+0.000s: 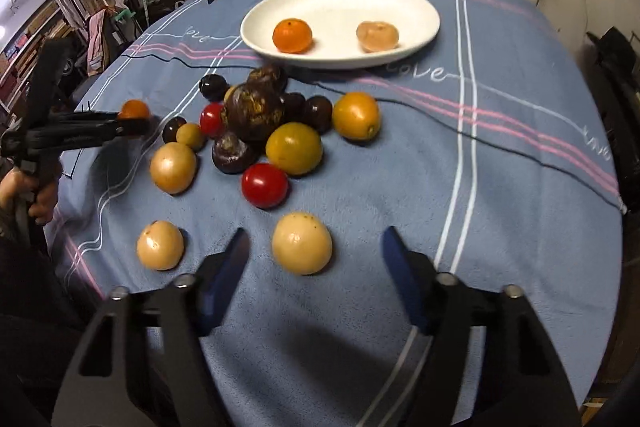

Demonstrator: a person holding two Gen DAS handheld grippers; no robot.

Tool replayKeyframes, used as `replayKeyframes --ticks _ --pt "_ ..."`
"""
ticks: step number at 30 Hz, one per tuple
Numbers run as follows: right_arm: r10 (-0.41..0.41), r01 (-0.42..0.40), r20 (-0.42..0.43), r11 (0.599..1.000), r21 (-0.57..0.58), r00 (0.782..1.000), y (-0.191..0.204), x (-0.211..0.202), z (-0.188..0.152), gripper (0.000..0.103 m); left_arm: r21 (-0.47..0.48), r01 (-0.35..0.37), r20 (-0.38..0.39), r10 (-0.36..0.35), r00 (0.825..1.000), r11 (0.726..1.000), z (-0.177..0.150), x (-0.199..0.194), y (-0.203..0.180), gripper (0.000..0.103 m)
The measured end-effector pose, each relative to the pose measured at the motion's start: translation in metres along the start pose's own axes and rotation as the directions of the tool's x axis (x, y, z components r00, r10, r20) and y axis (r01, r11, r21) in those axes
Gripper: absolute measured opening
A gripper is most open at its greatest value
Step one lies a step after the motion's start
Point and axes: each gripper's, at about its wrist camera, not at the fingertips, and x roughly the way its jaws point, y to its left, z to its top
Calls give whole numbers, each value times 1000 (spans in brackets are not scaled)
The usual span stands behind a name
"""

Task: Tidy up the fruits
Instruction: 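Grasp the large orange with the left tool while the right tool grasps a pale fruit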

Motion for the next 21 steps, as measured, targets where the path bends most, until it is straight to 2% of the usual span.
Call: replayKeyframes --ticks 5,9,13,21 --pt "33 -34 -40 999 -28 999 5 13 -1 62 3 -21 11 21 1000 1000 -11 -11 -5 47" --pt "47 -52 -78 997 -65 996 12 23 -1 50 -8 -30 14 30 999 1000 -18 -15 -6 47" --pt "47 -51 -91 998 -40 995 8 32 -2 38 -17 -36 10 37 999 999 -22 -16 -3 47" --pt "53 -54 -48 999 -9 997 3 22 -3 37 -10 -31 9 31 999 999 -22 -17 -3 47"
